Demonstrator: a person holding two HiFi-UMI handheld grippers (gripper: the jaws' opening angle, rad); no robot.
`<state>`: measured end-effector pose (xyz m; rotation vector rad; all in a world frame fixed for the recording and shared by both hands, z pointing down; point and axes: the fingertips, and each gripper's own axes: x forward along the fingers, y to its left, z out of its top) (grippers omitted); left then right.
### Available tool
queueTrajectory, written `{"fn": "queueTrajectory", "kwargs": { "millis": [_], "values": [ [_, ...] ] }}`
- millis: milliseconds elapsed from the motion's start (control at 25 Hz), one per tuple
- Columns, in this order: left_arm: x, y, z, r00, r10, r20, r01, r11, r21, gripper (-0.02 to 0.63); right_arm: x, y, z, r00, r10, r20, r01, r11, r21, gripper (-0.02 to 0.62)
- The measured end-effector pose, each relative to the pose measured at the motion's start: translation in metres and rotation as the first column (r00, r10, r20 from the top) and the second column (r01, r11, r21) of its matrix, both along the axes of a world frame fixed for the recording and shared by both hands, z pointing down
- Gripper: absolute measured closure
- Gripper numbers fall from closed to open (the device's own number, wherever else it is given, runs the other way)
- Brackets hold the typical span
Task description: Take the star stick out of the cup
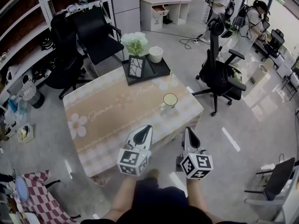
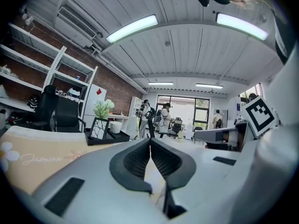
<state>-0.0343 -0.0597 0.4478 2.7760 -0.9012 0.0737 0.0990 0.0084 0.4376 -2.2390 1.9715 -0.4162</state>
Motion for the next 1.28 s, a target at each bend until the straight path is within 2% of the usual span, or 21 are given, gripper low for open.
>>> {"fn": "queueTrajectory", "kwargs": {
  "millis": [280, 680, 1080, 1280],
  "values": [
    [0.015, -0.015, 0.004, 0.999, 0.028, -0.015, -0.028, 1.0, -0.003, 0.594, 0.01, -0.011, 0.001, 1.0, 0.02, -0.003, -0.02, 1.0, 0.002, 0.592],
    [0.025, -0.009, 0.009, 0.998, 0.069, 0.001, -0.069, 0.997, -0.024, 0.594, 0.016, -0.007, 0.003, 0.999, 0.05, 0.017, -0.05, 0.999, -0.016, 0.592],
    [0.022, -0.013, 0.009, 0.999, 0.052, -0.015, -0.053, 0.998, -0.027, 0.594, 0.012, -0.011, 0.0, 1.0, 0.026, -0.009, -0.026, 0.999, -0.022, 0.592],
    [0.025, -0.018, 0.002, 0.998, 0.046, -0.032, -0.047, 0.999, -0.027, 0.595, 0.015, -0.018, -0.017, 1.0, 0.022, -0.02, -0.022, 1.0, 0.011, 0.592]
  ]
}}
